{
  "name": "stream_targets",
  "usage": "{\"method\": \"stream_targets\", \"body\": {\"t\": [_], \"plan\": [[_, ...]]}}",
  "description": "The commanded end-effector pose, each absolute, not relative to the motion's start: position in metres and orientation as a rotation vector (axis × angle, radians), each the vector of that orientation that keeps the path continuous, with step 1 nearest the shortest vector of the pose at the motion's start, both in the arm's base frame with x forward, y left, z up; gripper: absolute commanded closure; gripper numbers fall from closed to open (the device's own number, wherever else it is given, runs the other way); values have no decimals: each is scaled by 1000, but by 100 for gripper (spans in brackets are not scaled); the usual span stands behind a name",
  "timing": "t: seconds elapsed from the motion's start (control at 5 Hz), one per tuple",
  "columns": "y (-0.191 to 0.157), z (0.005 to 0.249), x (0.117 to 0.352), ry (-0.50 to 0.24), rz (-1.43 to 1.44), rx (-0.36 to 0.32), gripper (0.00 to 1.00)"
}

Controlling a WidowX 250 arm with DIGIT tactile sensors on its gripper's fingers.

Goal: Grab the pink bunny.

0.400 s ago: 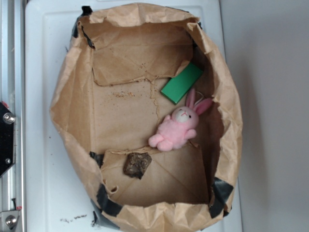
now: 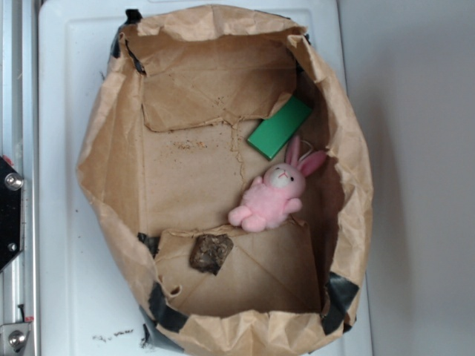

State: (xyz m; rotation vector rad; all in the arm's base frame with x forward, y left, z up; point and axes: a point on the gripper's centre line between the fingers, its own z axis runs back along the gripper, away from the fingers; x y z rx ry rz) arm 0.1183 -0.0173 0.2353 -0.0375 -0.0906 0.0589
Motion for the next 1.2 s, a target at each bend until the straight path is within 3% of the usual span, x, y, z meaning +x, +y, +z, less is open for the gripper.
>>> {"method": "stream_targets", "body": {"t": [0.0,0.2,0.4,0.6,0.8,1.0], "plan": [[-33,201,210,-165,416,-108,0],[-36,185,241,-195,397,-215,0],[-12,155,275,-247,634,-171,0],[4,143,295,-268,699,-202,0],[18,140,293,-309,925,-215,0],[18,140,293,-309,925,-215,0]]}}
